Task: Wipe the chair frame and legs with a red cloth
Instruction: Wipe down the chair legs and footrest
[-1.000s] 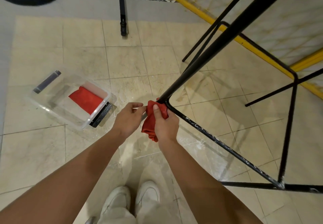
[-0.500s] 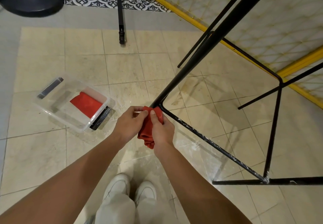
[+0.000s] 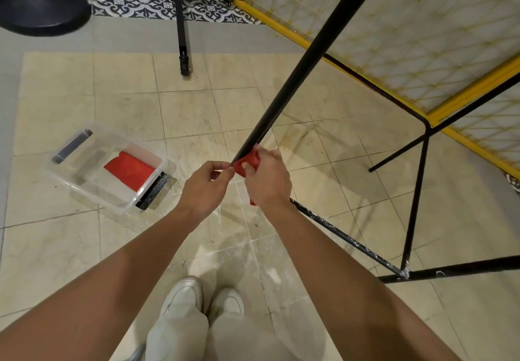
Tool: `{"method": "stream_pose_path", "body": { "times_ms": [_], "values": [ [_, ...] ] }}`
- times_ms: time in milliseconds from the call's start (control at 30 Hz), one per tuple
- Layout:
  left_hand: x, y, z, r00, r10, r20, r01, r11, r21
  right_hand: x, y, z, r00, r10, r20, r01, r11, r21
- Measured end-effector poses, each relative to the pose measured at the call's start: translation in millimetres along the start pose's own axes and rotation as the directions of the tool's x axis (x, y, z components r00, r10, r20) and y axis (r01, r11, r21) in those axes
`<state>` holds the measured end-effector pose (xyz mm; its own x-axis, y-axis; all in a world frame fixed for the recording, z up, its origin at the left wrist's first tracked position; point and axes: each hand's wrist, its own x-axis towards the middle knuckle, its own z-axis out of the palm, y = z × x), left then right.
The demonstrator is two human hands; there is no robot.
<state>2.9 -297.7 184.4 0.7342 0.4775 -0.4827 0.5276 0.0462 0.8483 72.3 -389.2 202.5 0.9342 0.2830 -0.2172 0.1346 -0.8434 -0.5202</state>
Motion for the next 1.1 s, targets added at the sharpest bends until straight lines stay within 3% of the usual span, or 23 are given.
{"method": "stream_pose_path", "body": {
  "times_ms": [100,233,433,700,900,1100],
  "values": [
    [-1,1,0,1.000,-0.004,0.012,0.004,1.000,0.014,3,5,-3,0.993,-0.033,0.115,0.050,0.989,-0.140],
    [-3,8,1,1.000,0.009,-0.014,-0.009,1.000,0.010,7,10,-24,0.986,-0.105,0.131,0.136,0.955,-0.263],
    [-13,16,22,0.997,0.043,-0.071,-0.041,0.999,0.034,5,24,-41,0.998,-0.058,-0.002,0.055,0.968,-0.243],
    [-32,12,52,0.990,-0.028,-0.135,0.026,1.000,-0.011,-4,31,-28,0.981,-0.111,0.159,0.143,0.968,-0.208],
    [-29,11,50,0.990,-0.029,-0.139,0.026,0.999,-0.023,-9,39,-25,0.976,-0.151,0.160,0.197,0.924,-0.328],
    [-28,9,49,0.991,-0.023,-0.134,0.020,0.999,-0.025,-8,58,-42,0.980,-0.076,0.185,0.144,0.909,-0.391]
  ]
}}
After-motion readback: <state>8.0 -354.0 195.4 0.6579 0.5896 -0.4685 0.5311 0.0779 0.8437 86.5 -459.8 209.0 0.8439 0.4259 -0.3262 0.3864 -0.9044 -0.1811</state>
